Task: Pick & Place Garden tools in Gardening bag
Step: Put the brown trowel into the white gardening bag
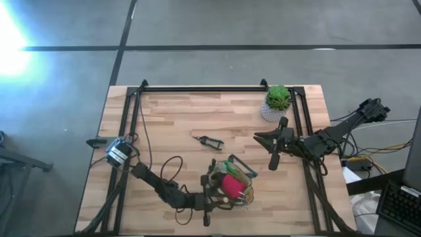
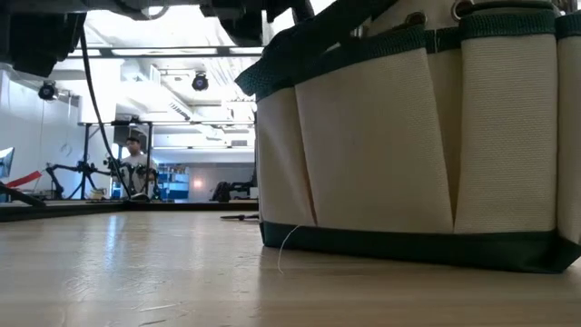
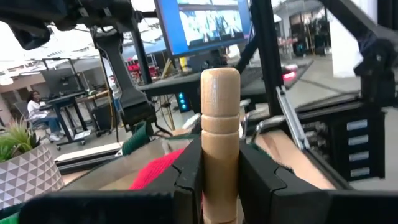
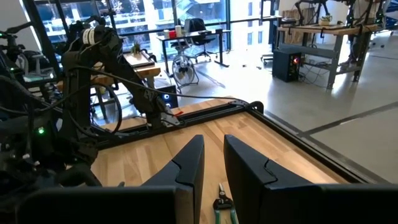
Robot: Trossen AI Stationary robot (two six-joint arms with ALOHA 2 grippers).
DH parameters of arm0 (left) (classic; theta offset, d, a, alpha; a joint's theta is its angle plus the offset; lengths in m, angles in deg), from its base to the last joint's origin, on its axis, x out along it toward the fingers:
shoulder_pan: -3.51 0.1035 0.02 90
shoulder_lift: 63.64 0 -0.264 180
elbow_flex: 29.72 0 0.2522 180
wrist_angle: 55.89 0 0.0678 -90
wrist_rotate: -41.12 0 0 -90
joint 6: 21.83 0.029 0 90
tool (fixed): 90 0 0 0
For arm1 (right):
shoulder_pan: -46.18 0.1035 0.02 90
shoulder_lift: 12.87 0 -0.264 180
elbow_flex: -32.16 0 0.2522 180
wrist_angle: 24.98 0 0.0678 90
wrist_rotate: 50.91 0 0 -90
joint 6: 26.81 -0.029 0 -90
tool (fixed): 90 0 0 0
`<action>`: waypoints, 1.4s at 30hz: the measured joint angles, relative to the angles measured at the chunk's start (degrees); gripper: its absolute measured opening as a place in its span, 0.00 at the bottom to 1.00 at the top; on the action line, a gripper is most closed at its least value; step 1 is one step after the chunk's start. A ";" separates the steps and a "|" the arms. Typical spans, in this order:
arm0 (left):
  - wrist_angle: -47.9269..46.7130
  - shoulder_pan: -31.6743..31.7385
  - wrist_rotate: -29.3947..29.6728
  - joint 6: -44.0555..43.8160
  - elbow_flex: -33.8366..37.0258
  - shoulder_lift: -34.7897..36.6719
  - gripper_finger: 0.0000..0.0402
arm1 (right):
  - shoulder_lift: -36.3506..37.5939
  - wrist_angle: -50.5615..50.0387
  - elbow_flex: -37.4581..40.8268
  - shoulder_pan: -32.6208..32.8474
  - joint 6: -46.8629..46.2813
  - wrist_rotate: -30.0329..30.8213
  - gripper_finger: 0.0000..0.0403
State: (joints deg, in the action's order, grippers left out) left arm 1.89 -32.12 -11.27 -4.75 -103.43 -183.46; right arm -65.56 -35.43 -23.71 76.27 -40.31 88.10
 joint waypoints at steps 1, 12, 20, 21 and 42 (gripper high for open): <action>-0.62 0.11 0.00 0.06 0.00 -0.01 0.17 | 0.00 0.00 0.00 -0.01 0.00 -0.01 0.14; -3.96 0.60 -0.23 -0.29 -0.15 0.03 0.17 | 0.00 0.00 0.00 0.00 0.00 0.01 0.14; -4.60 0.72 -0.72 -2.20 -0.24 0.06 0.30 | 0.00 0.02 0.00 -0.01 0.00 0.01 0.14; -4.59 0.72 -0.72 -2.24 -0.24 0.06 0.31 | 0.00 0.02 0.00 0.00 0.00 0.01 0.14; -8.36 0.65 -2.11 -5.78 -0.89 1.43 0.40 | 0.00 0.02 0.02 -0.01 0.00 0.01 0.14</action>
State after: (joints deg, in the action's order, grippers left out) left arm -6.47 -31.47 -13.37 -10.54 -104.32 -182.03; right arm -65.56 -35.41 -23.69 76.27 -40.31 88.11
